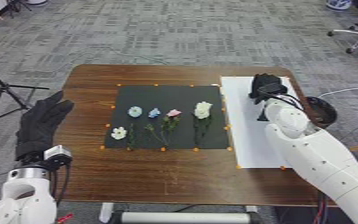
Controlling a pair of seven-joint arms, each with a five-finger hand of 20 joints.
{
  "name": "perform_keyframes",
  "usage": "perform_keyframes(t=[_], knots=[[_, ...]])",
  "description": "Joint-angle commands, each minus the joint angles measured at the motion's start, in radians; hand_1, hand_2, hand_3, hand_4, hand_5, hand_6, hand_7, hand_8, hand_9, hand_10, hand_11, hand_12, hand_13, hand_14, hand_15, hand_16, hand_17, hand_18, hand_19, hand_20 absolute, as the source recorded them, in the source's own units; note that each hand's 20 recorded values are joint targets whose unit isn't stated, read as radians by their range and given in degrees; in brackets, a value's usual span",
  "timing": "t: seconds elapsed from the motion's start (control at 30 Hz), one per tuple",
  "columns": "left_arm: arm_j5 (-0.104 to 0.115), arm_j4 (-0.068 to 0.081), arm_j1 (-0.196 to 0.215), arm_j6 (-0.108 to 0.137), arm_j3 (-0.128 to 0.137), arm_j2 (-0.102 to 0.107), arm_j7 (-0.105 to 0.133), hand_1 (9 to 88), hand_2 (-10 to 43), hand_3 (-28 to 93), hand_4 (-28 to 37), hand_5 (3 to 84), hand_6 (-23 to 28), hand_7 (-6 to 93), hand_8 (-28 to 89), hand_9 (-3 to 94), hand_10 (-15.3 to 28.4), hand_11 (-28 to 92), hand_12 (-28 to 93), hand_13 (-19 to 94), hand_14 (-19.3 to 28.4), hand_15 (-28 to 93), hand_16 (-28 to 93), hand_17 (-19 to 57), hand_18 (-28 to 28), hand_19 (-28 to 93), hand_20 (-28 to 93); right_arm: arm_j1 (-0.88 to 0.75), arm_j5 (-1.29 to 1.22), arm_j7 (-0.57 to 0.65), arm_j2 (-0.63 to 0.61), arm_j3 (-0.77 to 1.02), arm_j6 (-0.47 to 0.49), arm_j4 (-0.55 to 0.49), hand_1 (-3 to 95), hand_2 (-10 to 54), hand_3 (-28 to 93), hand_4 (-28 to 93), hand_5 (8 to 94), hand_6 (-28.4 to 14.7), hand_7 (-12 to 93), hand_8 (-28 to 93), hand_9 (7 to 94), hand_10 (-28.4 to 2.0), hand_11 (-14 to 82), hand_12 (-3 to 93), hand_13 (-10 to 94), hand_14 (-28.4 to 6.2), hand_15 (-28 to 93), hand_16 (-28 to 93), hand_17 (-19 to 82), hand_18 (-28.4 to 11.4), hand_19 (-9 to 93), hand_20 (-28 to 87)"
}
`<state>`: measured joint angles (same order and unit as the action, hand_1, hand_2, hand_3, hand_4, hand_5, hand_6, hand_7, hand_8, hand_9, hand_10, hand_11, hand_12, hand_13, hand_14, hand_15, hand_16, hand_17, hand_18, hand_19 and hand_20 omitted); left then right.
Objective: Arrange flowers
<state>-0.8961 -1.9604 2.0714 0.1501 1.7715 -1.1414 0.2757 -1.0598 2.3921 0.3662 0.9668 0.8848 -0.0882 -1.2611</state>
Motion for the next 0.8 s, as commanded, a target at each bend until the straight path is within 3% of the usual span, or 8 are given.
perform_keyframes(t=[0.03, 0.2, 0.43, 0.67, 0.8], knots=[[0.004, -0.005, 0.006, -0.002, 0.003, -0.010, 0.003, 23.7, 9.2, 68, -28.3, 48.0, 5.0, 10.0, -7, 50.5, 15.4, 20, 9, 40, 17.1, 16, -2, 7.1, 13.4, 11, 16, 0.026, 0.002, -0.031, -0.039, -0.048, -0.063, -0.013, 57.2, -8.1, 57, -17, 77.1, 1.4, 18, 4, 84.3, -11.8, 15.7, 22.8, 76, -9.9, 58, 32, 39, -22.9, 80, 57], [0.005, -0.010, 0.006, 0.003, 0.006, -0.005, 0.002, 23.8, 9.4, 67, -28.3, 48.0, 5.1, 9.9, -7, 50.5, 15.4, 20, 9, 40, 17.1, 16, -2, 7.1, 13.4, 11, 16, 0.036, -0.064, -0.005, -0.119, -0.065, -0.121, -0.116, 57.9, -8.3, 57, -17, 78.1, 1.4, 18, 5, 85.6, -11.5, 15.0, 24.1, 77, -9.5, 58, 33, 40, -22.6, 81, 57], [0.006, -0.020, 0.019, 0.005, 0.020, 0.002, -0.001, 23.8, 9.6, 67, -28.3, 48.0, 5.0, 10.0, -7, 50.6, 15.4, 20, 9, 40, 17.1, 17, -2, 6.9, 13.5, 12, 16, -0.099, -0.183, 0.074, -0.192, 0.022, -0.153, -0.365, 57.4, -8.9, 58, -16, 79.1, 1.1, 18, 5, 86.5, -11.7, 14.5, 24.4, 77, -9.4, 57, 33, 40, -22.7, 81, 57], [0.003, -0.032, 0.040, 0.019, 0.049, 0.006, 0.000, 23.7, 9.6, 68, -28.3, 48.0, 5.0, 10.0, -7, 50.5, 15.4, 20, 9, 40, 17.3, 17, -2, 6.7, 13.7, 12, 16, -0.210, -0.251, 0.018, -0.206, 0.036, -0.156, -0.554, 57.5, -9.2, 58, -16, 79.5, 1.0, 17, 5, 86.7, -12.0, 14.2, 24.4, 77, -9.5, 57, 34, 41, -22.8, 81, 57], [0.001, -0.029, 0.032, 0.010, 0.045, 0.009, -0.007, 23.8, 9.6, 67, -28.3, 48.1, 5.0, 10.0, -7, 50.5, 15.4, 20, 9, 40, 17.4, 17, -2, 6.7, 13.7, 12, 16, -0.244, -0.235, 0.006, -0.182, 0.034, -0.176, -0.614, 57.5, -9.3, 58, -16, 79.8, 1.1, 17, 5, 86.7, -12.2, 14.2, 24.4, 77, -9.4, 57, 34, 41, -22.9, 81, 57]])
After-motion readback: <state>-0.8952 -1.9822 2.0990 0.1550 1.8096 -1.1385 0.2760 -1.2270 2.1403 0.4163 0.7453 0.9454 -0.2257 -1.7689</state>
